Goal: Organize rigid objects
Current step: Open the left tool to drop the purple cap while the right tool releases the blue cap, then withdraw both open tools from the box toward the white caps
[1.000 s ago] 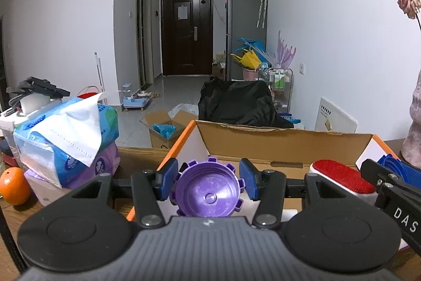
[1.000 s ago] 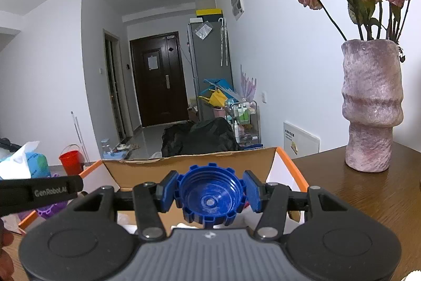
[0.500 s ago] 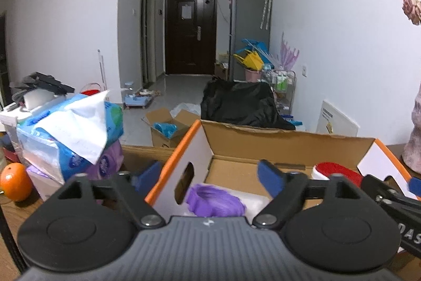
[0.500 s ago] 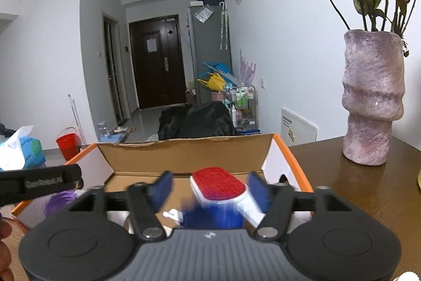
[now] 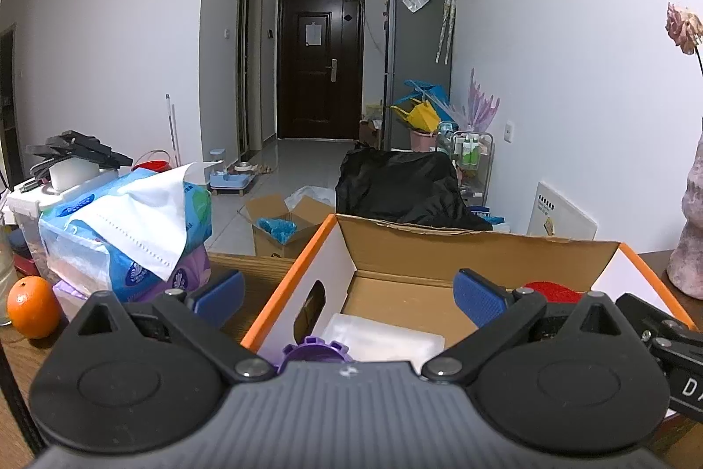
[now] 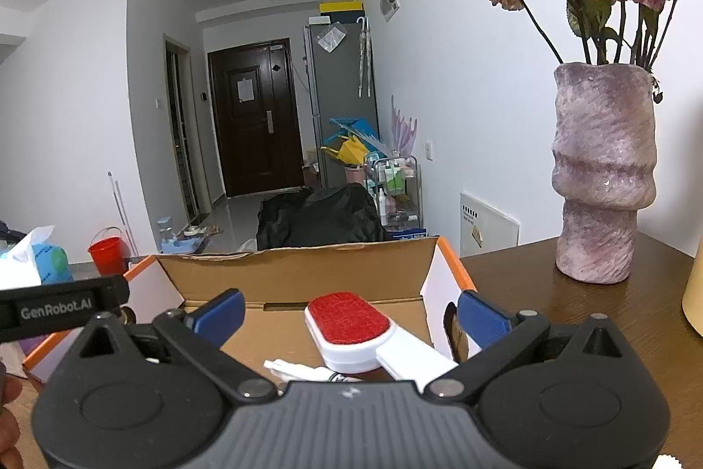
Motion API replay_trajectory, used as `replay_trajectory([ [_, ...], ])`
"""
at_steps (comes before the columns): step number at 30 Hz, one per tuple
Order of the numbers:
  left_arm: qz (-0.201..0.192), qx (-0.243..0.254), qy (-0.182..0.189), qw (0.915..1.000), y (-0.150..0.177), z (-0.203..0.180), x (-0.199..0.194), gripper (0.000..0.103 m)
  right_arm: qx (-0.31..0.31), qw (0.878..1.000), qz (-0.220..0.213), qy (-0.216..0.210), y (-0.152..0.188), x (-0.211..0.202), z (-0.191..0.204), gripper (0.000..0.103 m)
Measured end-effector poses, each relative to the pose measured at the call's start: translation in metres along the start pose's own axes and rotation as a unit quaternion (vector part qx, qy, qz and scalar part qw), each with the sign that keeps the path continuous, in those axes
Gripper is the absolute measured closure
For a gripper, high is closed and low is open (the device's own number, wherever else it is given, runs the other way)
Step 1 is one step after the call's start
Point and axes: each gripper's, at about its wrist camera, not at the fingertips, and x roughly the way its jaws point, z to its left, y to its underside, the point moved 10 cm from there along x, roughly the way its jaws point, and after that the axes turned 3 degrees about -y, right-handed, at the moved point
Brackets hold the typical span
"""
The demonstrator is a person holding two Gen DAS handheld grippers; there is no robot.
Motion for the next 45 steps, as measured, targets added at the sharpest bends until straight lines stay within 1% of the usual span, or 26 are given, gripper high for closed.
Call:
replay_trajectory([
  [5, -0.003, -0.005, 0.004, 1.0000, 0.000, 0.005, -0.009, 0.000, -0.001, 1.000, -0.006, -0.005, -0.003, -0.010, -0.003, 0.000],
  [10, -0.003, -0.018, 0.018, 0.9997, 0.003, 0.009, -0.021, 0.000, -0.008, 1.000, -0.017, -0.009, -0.005, -0.024, -0.004, 0.000],
  [15, -0.005, -0.012, 0.019, 0.9997, 0.009, 0.010, -0.035, 0.000, -0.014, 0.999, -0.022, -0.020, -0.004, -0.038, -0.008, 0.000],
  [22, -0.016, -0.004, 0.024, 0.9996, 0.018, 0.007, -0.065, 0.000, -0.024, 0.999, -0.026, -0.032, 0.001, -0.062, -0.017, 0.000],
  [31, -0.013, 0.000, 0.030, 0.9995, 0.039, -0.001, -0.110, 0.000, -0.040, 0.998, -0.030, -0.037, 0.011, -0.099, -0.029, 0.000],
  [38, -0.004, 0.011, 0.038, 0.9992, 0.058, -0.015, -0.144, 0.000, -0.069, 0.996, -0.033, -0.035, 0.021, -0.128, -0.043, 0.000],
  [45, 0.007, 0.012, 0.032, 0.9994, 0.076, -0.025, -0.171, 0.000, -0.078, 0.995, -0.029, -0.047, 0.028, -0.153, -0.059, 0.000],
])
